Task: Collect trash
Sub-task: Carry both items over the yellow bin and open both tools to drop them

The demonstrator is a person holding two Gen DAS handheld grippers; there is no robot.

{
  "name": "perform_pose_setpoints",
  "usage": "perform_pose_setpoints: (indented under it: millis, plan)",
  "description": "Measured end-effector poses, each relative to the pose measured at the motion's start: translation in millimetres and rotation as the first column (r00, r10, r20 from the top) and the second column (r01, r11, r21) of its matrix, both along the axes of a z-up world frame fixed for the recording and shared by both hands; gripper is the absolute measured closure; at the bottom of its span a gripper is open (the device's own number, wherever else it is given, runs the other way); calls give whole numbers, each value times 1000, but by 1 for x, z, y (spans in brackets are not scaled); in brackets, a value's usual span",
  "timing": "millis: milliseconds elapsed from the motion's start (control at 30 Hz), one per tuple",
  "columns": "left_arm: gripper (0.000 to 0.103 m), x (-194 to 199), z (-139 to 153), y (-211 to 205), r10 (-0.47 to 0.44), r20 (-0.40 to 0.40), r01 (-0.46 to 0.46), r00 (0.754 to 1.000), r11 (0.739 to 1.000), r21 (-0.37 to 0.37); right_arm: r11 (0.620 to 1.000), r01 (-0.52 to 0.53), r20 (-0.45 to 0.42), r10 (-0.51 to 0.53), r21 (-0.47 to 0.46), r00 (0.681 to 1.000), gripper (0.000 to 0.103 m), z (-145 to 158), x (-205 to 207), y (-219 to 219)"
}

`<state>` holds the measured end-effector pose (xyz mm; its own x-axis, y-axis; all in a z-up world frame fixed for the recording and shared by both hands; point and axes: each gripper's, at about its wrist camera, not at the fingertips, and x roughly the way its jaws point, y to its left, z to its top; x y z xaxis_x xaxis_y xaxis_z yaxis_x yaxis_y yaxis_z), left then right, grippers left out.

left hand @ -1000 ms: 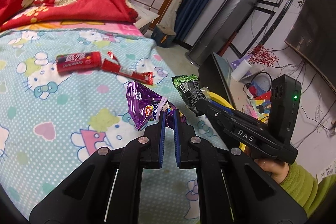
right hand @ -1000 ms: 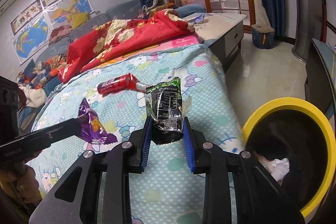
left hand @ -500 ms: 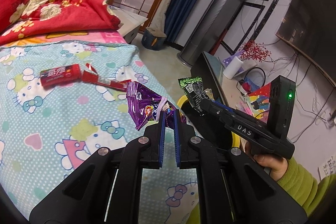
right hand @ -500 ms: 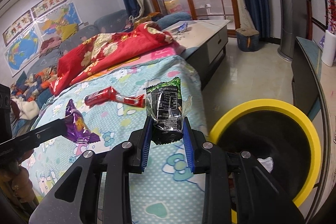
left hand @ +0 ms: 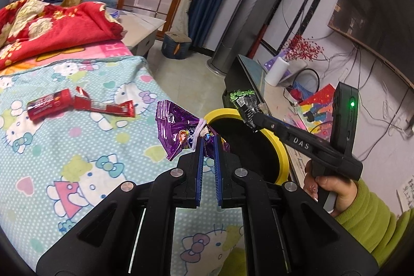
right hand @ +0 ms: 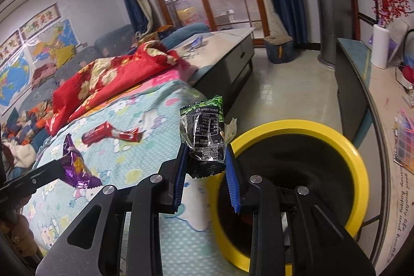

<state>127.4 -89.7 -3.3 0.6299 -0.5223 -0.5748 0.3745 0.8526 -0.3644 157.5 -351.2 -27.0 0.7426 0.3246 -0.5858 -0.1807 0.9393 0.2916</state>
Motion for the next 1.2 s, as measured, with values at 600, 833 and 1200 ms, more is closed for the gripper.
perform_pose_setpoints:
  millis: [600, 833, 1200]
  plan:
    - [99, 11, -2, -60, -110, 19, 109, 994, 993, 50, 989, 149, 18, -149, -13, 989, 76, -2, -4, -52]
    - [99, 15, -8, -80, -150, 12, 148, 989, 986, 76, 978, 207, 10, -207, 0, 978, 76, -5, -4, -77]
    - [99, 20, -20, -111, -186, 6, 184, 982, 976, 113, 967, 255, -27, -254, 10, 967, 76, -19, -2, -100]
